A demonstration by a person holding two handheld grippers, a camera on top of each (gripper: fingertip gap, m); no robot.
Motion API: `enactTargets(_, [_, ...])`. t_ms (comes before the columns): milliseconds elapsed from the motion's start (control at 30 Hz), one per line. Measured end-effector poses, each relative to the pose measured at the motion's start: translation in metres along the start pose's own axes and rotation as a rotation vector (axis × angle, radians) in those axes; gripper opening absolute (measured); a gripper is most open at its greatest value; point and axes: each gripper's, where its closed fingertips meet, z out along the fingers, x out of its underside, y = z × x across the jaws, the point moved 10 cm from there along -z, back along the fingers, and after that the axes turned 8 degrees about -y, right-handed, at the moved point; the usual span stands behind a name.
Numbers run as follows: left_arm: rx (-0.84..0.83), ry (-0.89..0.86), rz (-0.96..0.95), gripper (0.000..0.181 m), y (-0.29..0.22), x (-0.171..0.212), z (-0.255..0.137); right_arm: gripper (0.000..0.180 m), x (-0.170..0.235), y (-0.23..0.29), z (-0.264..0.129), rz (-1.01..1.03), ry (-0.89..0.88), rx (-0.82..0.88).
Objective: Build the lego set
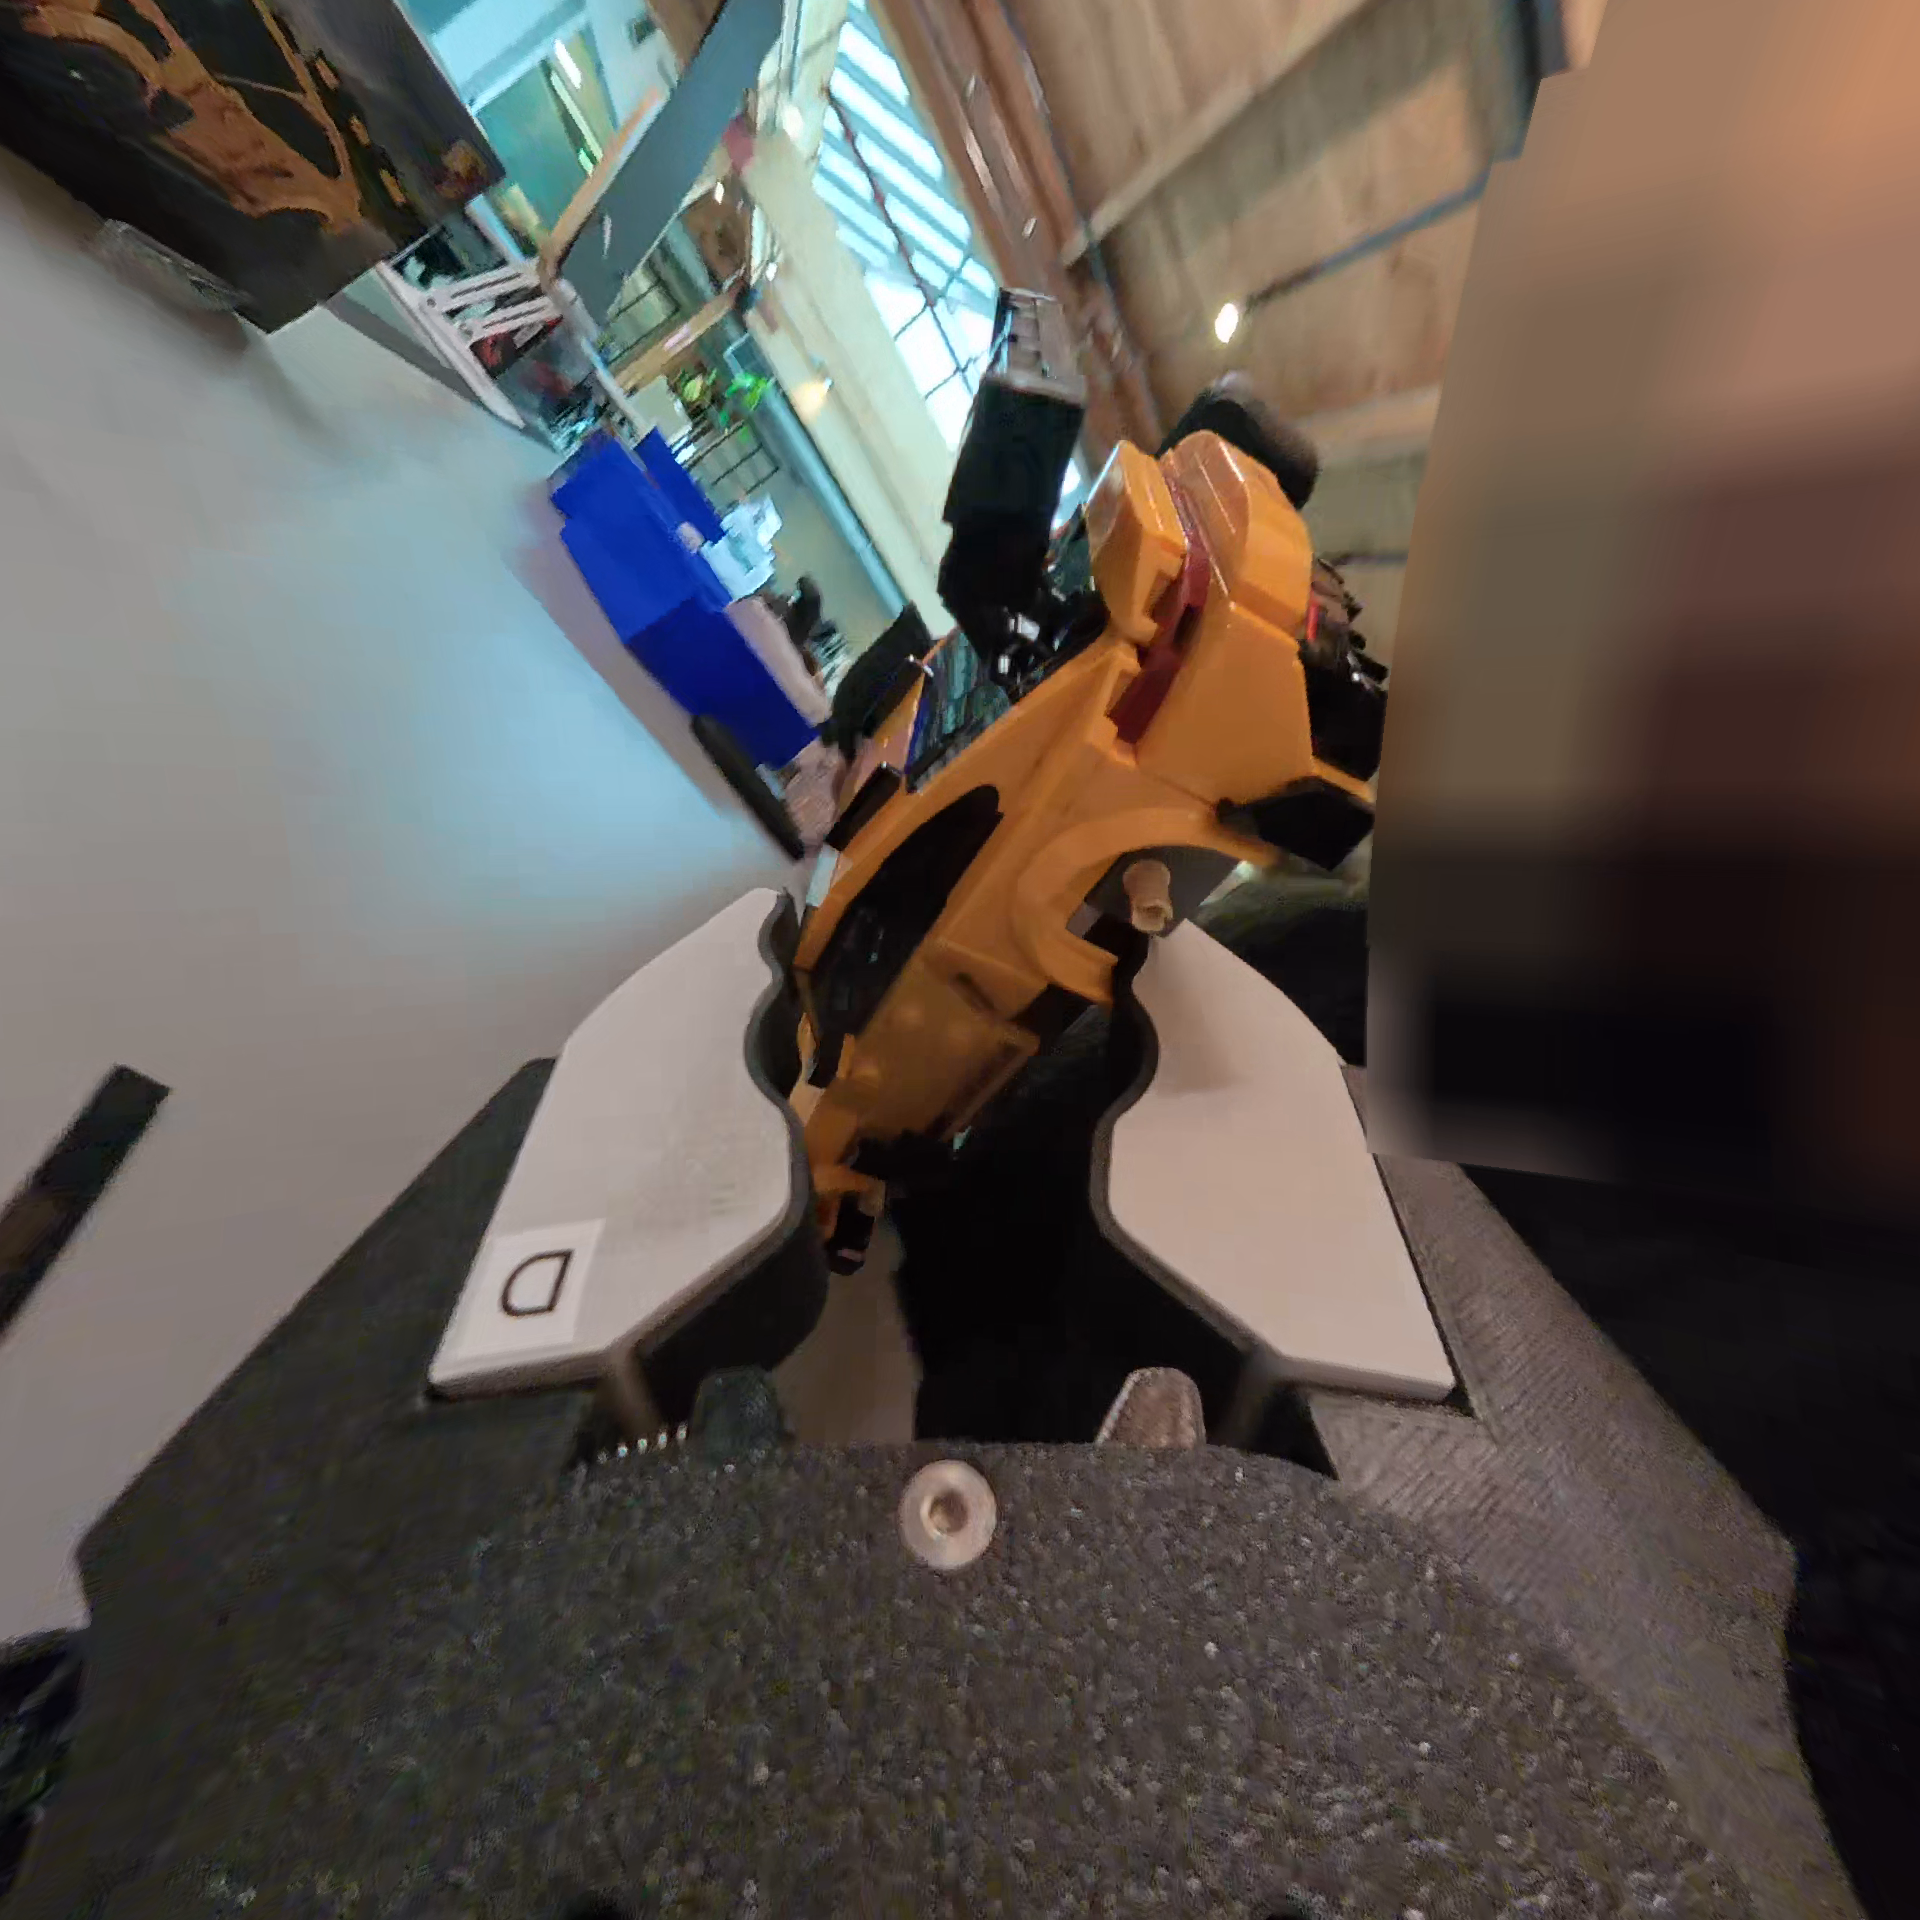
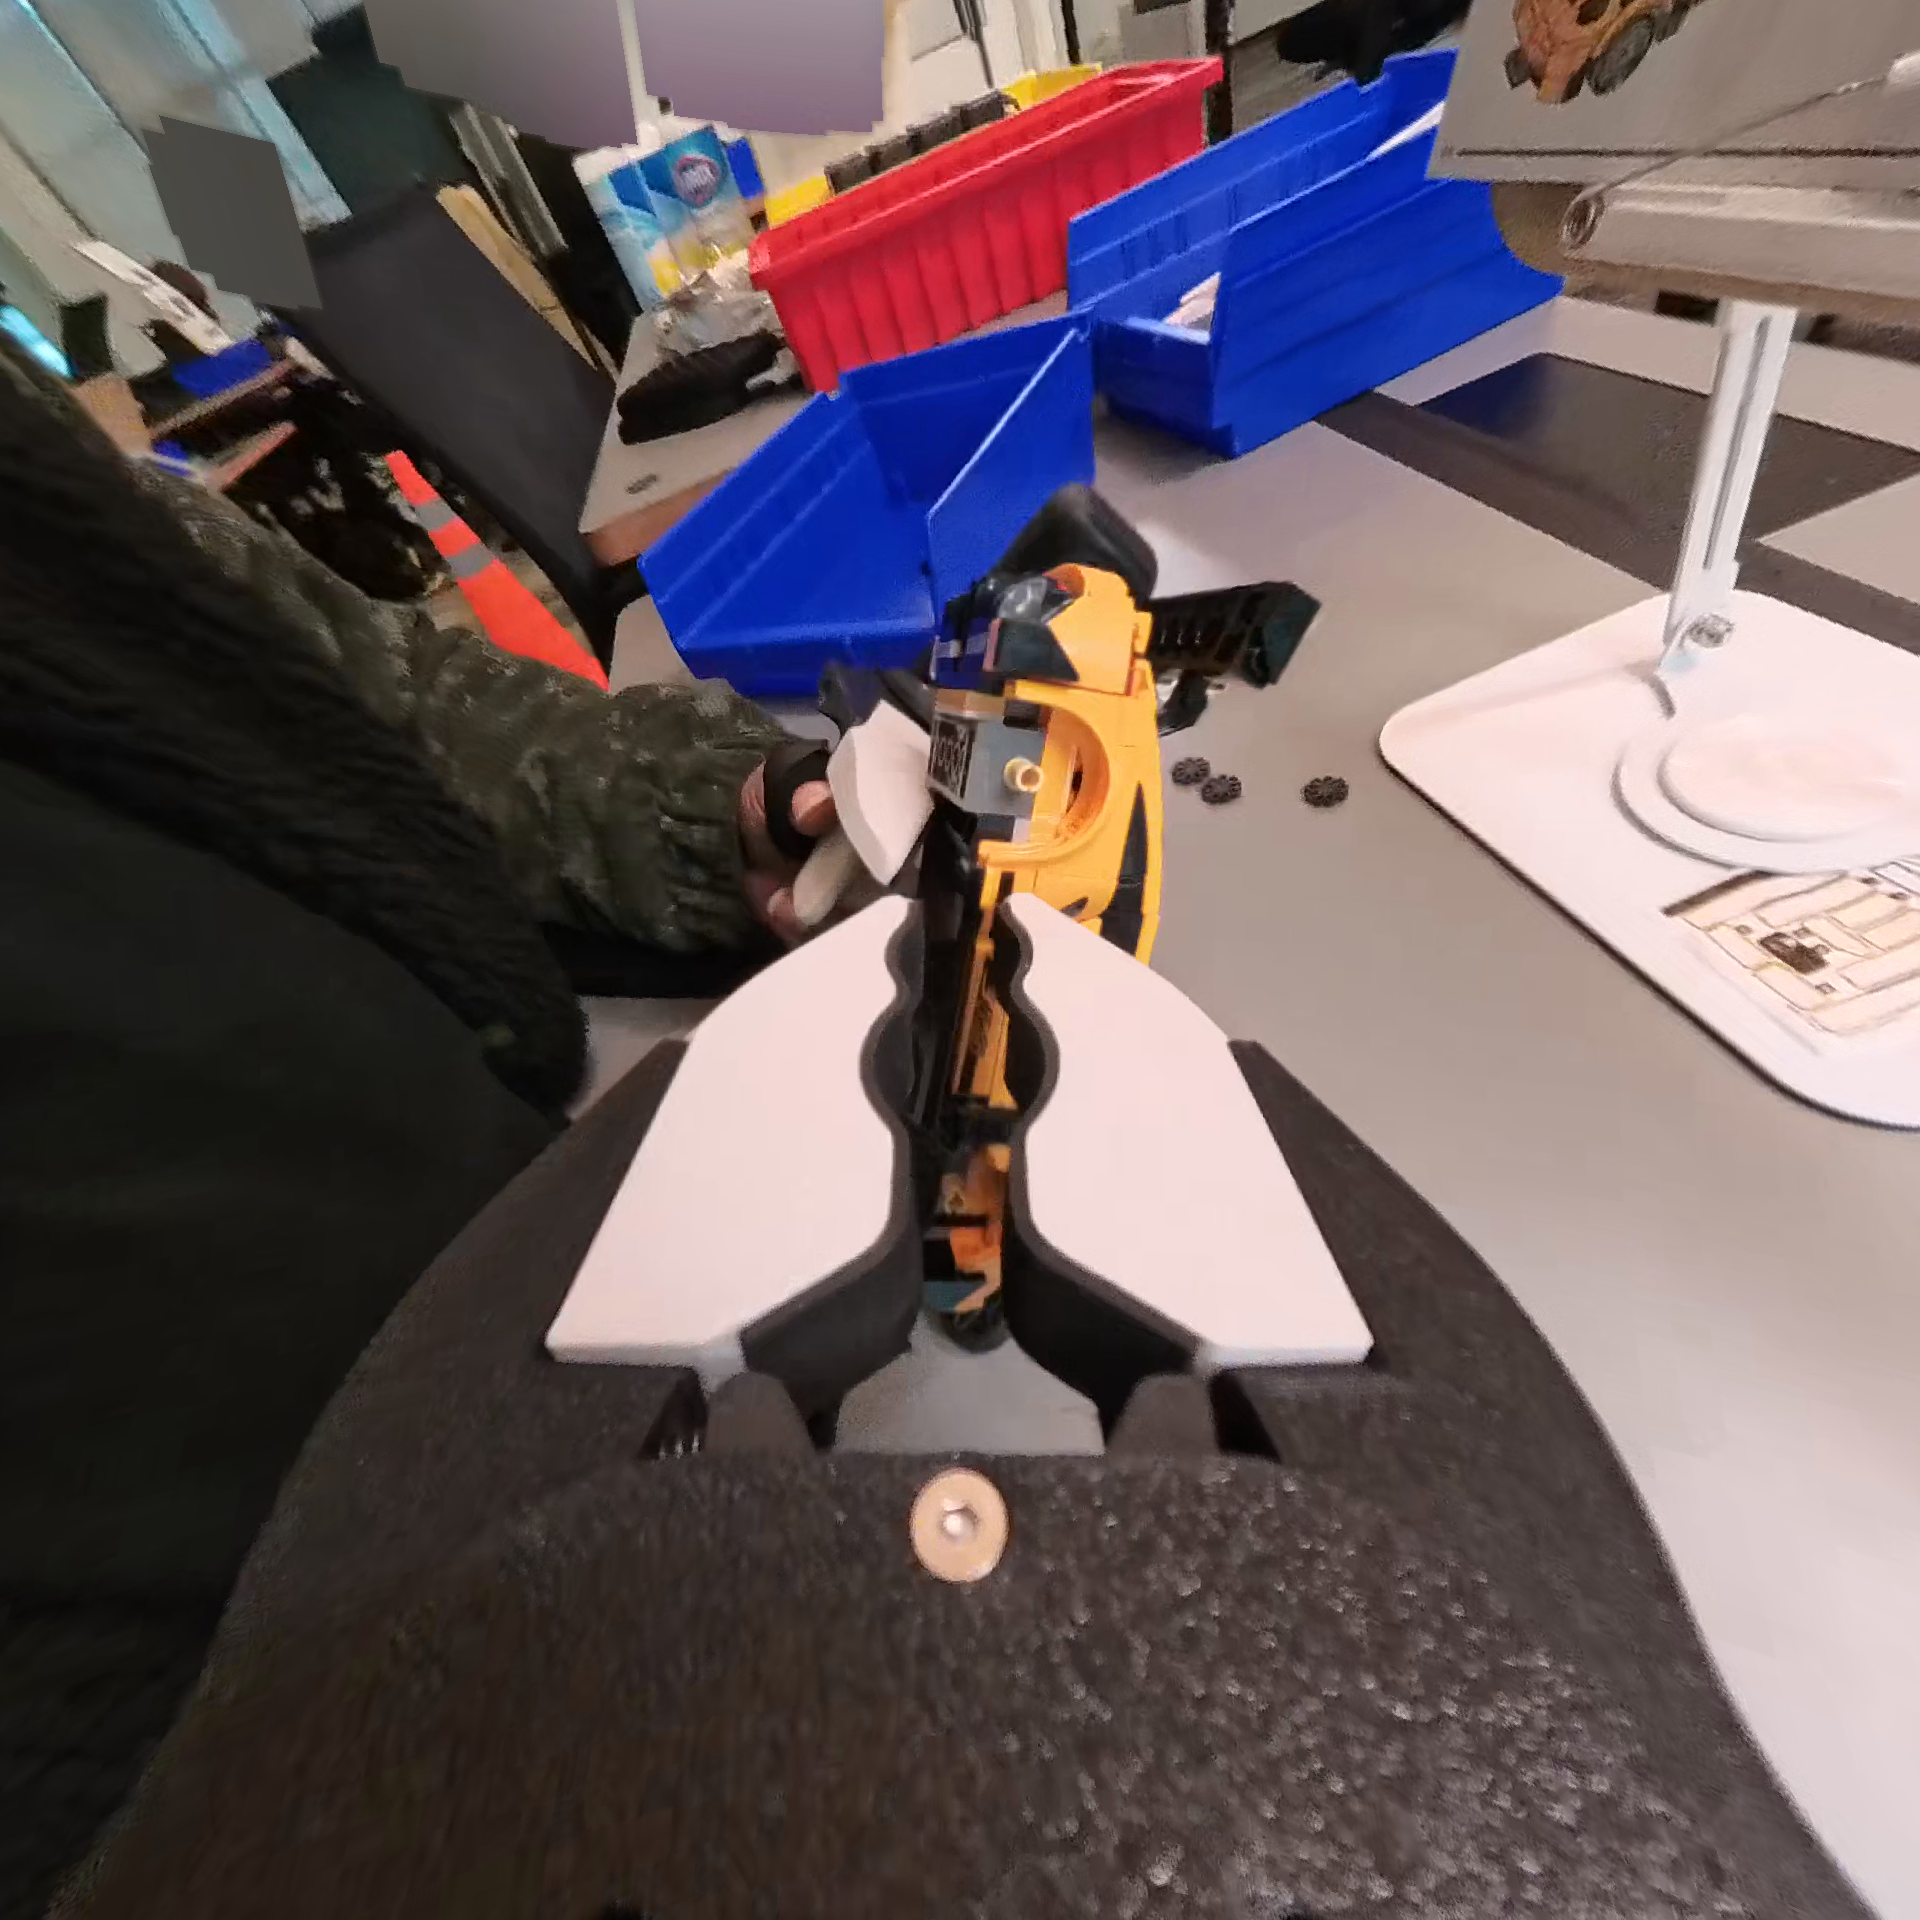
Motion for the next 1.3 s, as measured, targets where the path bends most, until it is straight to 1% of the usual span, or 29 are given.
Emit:
enactTargets(100, [0.019, -0.058, -0.036, 0.057, 0.001, 0.0, -0.005, 0.015, 0.001, 0.0, -0.009, -0.071, 0.024, 0.013])
enactTargets(200, [0.025, -0.069, -0.009, 0.057, 0.0, -0.002, -0.008, 0.015, 0.014, 0.003, -0.014, -0.054, 0.055, 0.028])
enactTargets(333, [0.027, -0.063, 0.02, 0.057, -0.001, -0.004, -0.006, 0.016, 0.025, 0.01, -0.009, -0.073, 0.07, 0.052])
enactTargets(533, [0.027, -0.068, 0.041, 0.057, -0.004, -0.003, -0.006, 0.015, 0.027, 0.014, -0.006, -0.14, 0.085, 0.118])
enactTargets(633, [0.044, -0.066, 0.044, 0.057, -0.004, -0.002, -0.006, 0.02, 0.027, 0.016, -0.006, -0.175, 0.078, 0.137])
enactTargets(667, [0.056, -0.062, 0.046, 0.057, -0.004, -0.002, -0.006, 0.021, 0.027, 0.017, -0.007, -0.174, 0.073, 0.127])
enactTargets(800, [0.111, -0.004, 0.1, 0.057, -0.008, 0.001, -0.004, 0.03, 0.03, 0.021, -0.005, -0.162, 0.074, 0.096])
enactTargets(1000, [0.14, 0.014, 0.15, 0.057, -0.013, 0.002, -0.003, 0.024, 0.03, 0.03, -0.006, -0.201, 0.044, 0.102])
enactTargets(1200, [0.156, 0.028, 0.179, 0.057, -0.016, 0.003, -0.002, 0.024, 0.031, 0.034, -0.008, -0.204, 0.03, 0.1])
enactTargets(1233, [0.157, 0.029, 0.181, 0.057, -0.016, 0.004, -0.001, 0.024, 0.031, 0.034, -0.008, -0.201, 0.032, 0.105])
enactTargets(1300, [0.167, 0.034, 0.191, 0.057, -0.018, 0.004, 0.0, 0.035, 0.032, 0.033, -0.009, -0.181, 0.038, 0.108])
